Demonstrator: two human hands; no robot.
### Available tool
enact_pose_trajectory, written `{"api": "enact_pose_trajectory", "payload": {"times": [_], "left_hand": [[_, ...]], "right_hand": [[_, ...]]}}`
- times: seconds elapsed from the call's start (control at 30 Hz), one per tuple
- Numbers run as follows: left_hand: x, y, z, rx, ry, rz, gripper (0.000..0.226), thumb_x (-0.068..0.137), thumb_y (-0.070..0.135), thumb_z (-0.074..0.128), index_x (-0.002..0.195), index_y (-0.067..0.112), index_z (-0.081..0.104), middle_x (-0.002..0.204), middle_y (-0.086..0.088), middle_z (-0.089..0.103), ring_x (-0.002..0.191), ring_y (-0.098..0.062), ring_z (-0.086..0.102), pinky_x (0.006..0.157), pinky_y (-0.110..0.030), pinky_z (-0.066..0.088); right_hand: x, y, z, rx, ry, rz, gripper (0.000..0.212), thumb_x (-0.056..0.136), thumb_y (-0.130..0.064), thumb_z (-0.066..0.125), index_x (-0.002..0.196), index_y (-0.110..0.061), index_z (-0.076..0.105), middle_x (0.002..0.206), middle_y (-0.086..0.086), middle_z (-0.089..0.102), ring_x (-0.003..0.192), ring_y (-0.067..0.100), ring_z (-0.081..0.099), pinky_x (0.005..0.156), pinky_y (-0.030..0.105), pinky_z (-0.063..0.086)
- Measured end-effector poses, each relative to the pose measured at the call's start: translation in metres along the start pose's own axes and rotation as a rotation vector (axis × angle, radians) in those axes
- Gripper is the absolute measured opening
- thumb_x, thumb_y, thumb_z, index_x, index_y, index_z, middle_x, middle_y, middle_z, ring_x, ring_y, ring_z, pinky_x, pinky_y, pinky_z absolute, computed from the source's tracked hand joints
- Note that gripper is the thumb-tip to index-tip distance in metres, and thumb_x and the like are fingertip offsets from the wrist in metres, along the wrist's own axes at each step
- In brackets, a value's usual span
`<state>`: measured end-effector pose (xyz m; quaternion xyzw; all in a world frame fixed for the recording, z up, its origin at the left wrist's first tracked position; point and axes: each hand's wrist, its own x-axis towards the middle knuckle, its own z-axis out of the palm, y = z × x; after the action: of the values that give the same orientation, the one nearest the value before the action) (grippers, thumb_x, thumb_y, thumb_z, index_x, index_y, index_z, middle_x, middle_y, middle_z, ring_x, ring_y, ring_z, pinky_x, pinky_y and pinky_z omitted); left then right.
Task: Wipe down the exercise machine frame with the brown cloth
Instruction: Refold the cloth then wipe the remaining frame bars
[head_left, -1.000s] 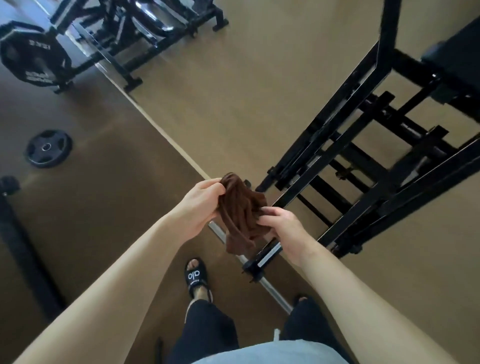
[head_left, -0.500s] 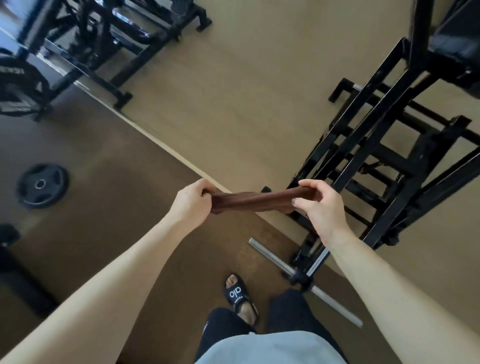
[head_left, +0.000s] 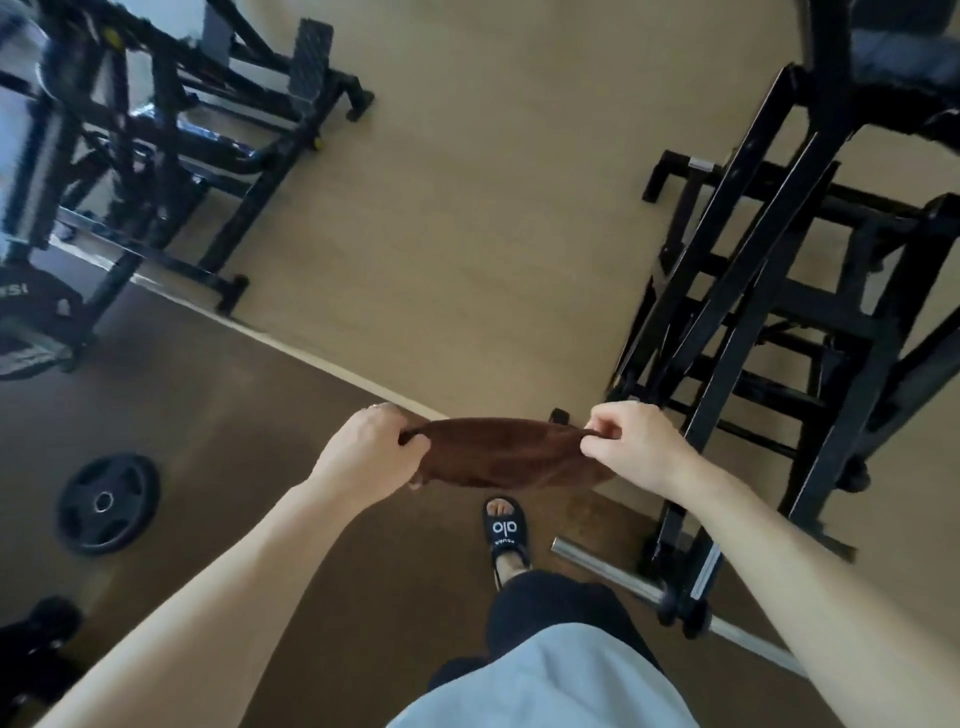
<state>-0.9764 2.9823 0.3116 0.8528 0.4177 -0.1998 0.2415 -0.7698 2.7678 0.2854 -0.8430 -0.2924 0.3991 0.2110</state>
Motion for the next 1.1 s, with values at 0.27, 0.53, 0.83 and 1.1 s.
{"api": "enact_pose_trajectory", "payload": {"times": [0.27,0.53,0.83,1.1], "left_hand": [[0.063,0.052,-0.014,-0.475,-0.303,0.059,0.017,0.102,0.029,0.056,0.099,0.037,0.070,0.090,0.017,0.073,0.083,0.004,0.064,0.066,-0.012,0.045],[0.156,0.078,-0.064,-0.436,-0.515,0.280,0.044,0.075,0.056,0.069,0.115,0.039,0.061,0.101,0.013,0.073,0.089,-0.001,0.070,0.074,-0.019,0.055],[0.287,0.138,-0.113,-0.203,-0.591,0.539,0.026,0.080,0.013,0.053,0.091,0.031,0.067,0.071,0.013,0.066,0.067,-0.001,0.062,0.058,-0.020,0.048],[0.315,0.227,-0.099,-0.230,-0.936,0.472,0.018,0.060,0.022,0.054,0.075,0.027,0.063,0.076,-0.005,0.059,0.073,-0.025,0.056,0.063,-0.039,0.043]], "right_hand": [[0.040,-0.080,0.030,0.775,-0.035,0.325,0.027,0.093,-0.036,0.066,0.083,-0.011,0.071,0.081,0.007,0.075,0.083,0.027,0.073,0.079,0.043,0.059],[0.104,-0.131,0.000,1.195,0.081,0.415,0.046,0.107,-0.049,0.046,0.125,-0.014,0.069,0.119,0.009,0.073,0.105,0.021,0.073,0.095,0.040,0.060],[0.160,-0.112,-0.012,1.308,0.630,0.492,0.017,0.102,-0.012,0.056,0.114,-0.009,0.068,0.108,0.016,0.073,0.099,0.026,0.070,0.091,0.039,0.055],[0.189,-0.074,0.001,1.660,0.474,0.269,0.040,0.073,-0.016,0.057,0.108,-0.021,0.076,0.104,-0.003,0.075,0.103,0.015,0.062,0.092,0.032,0.043]]}}
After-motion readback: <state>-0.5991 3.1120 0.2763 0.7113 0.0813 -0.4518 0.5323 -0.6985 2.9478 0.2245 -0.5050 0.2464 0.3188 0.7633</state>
